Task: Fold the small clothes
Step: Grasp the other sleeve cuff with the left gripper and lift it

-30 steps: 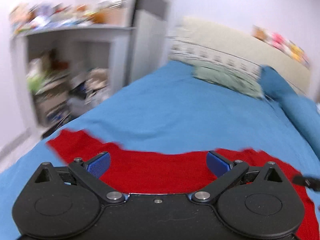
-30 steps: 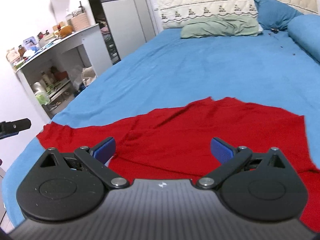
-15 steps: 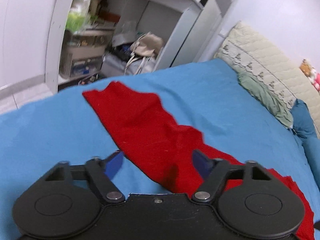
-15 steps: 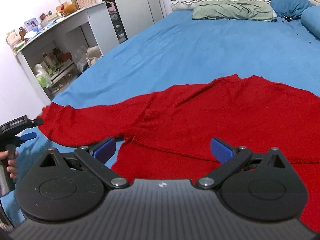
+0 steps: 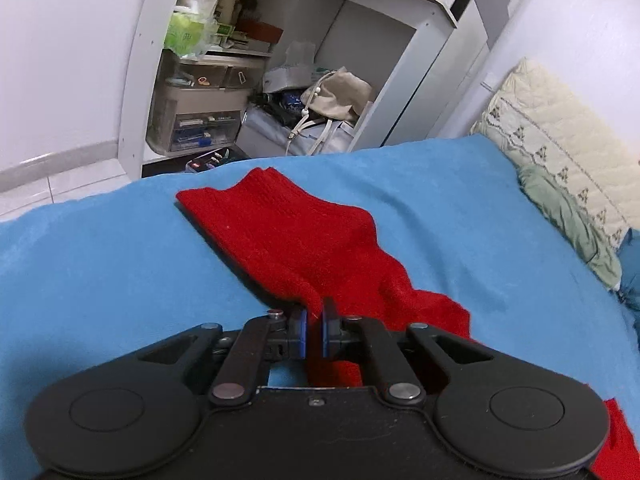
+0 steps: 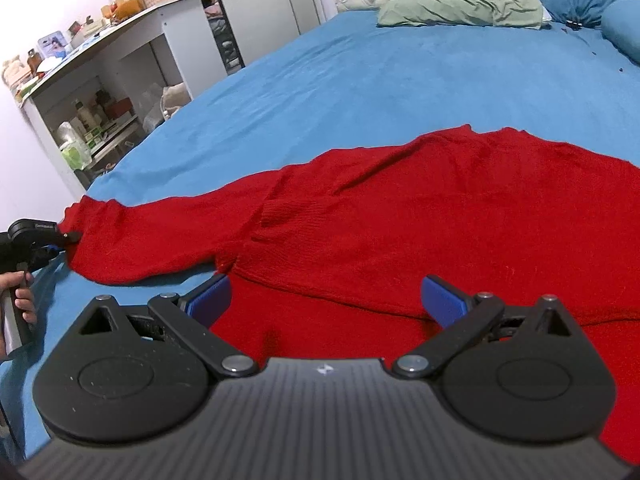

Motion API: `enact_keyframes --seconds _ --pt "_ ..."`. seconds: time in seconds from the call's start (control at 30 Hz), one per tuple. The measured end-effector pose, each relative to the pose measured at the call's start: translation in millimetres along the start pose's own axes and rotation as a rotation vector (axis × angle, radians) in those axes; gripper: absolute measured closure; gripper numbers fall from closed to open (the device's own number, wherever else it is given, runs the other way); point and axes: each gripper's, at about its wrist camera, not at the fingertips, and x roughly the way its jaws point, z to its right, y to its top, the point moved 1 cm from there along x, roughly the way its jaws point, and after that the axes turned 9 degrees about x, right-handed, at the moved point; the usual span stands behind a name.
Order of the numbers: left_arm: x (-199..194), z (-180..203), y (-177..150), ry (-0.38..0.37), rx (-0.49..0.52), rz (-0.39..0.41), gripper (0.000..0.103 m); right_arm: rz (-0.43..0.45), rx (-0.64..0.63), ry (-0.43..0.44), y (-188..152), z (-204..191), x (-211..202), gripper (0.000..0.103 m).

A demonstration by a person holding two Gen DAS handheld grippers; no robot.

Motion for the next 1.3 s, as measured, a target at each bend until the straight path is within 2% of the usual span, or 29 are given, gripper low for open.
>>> enact_keyframes --seconds 0.13,0.27,0.43,0.57,0.67,0.77,0.9,1.0,1.1,1.23,1.27,1.3 --pt "-15.7 14.8 7.4 -0.019 0.046 0.033 0.097 0.021 0.018 -0.01 -0.1 8.2 -3.4 0.0" --pt "-39.8 56.3 21.4 -0.068 0.115 0.084 0.097 0.059 0.047 -0.019 5.0 18.1 -18.3 0.0" --pt "-73.7 151.6 29.3 -0.205 0.258 0.132 0.098 0.123 0.128 -0.035 21.3 40.3 -49.2 0.0" --pt "-95.8 241.7 15.8 -0.363 0.331 0.132 0.098 0.173 0.152 -0.083 34.7 67.2 -76.6 0.0" --pt "-102.6 309.3 -9.9 -0.473 0.378 0.105 0.098 0.217 0.18 -0.114 40.3 95.5 -103.1 0.0" --pt "-101.9 372.3 -52.7 -0.557 0.45 0.052 0.098 0.249 0.199 -0.149 41.2 125.4 -126.8 0.0" --pt "-88.3 428.0 -120.6 -0.598 0.56 -0.037 0.098 0.253 0.18 -0.219 35.1 164.6 -147.6 0.0" --pt "-70.4 449.6 -170.9 -0.597 0.626 -0.112 0.098 0.234 0.174 -0.258 26.4 190.1 -155.1 0.0" --pt "-59.1 457.6 -209.4 -0.578 0.704 -0.154 0.098 0.206 0.184 -0.272 16.3 211.1 -156.8 0.0" --pt "-49.5 459.7 -228.1 -0.564 0.763 -0.182 0.096 0.18 0.204 -0.271 5.2 224.8 -152.9 0.0" --pt "-49.1 458.7 -227.5 -0.562 0.77 -0.184 0.093 0.18 0.209 -0.269 3.5 223.2 -152.9 0.0" --pt "-53.2 459.2 -225.5 -0.561 0.776 -0.18 0.082 0.181 0.212 -0.264 5.3 222.5 -151.2 0.0"
